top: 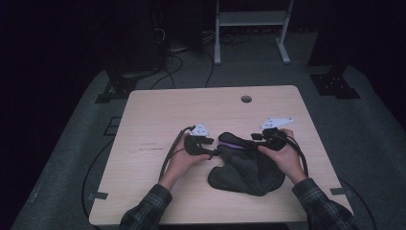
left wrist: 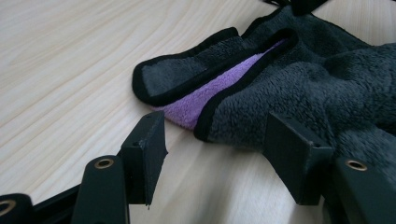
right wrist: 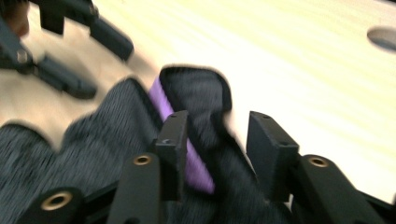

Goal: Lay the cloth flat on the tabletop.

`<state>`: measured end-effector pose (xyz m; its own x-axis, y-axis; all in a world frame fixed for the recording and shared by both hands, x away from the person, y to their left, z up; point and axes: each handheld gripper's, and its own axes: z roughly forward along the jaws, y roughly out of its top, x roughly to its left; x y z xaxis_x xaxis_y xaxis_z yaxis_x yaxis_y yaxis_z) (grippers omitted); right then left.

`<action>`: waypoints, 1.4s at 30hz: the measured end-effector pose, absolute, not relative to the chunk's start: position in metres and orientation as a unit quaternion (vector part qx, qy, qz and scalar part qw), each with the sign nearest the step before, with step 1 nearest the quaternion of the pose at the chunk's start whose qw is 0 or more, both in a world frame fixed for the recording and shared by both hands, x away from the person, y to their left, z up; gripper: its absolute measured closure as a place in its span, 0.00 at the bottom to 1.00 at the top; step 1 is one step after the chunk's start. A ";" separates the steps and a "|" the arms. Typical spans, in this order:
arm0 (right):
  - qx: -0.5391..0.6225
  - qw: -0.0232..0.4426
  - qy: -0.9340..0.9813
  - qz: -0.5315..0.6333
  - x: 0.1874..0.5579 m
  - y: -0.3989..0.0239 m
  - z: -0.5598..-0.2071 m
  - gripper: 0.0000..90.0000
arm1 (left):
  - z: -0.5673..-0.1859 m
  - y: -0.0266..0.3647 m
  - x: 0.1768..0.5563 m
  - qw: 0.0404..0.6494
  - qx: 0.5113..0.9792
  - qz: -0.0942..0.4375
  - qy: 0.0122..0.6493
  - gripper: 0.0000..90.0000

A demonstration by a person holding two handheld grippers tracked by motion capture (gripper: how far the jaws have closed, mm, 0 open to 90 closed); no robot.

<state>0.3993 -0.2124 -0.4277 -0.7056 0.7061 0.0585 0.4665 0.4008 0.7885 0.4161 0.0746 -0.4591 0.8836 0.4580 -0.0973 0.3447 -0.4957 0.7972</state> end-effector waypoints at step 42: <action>0.327 0.107 0.849 0.401 0.474 -0.163 -0.455 0.96 | -0.444 0.087 0.422 0.463 0.846 0.000 0.266 0.92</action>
<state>0.4738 -0.1634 -0.4553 -0.7636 0.6407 0.0803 0.4686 0.4643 0.7515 0.4216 0.0867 -0.4439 0.8581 0.4505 -0.2464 0.4504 -0.4300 0.7824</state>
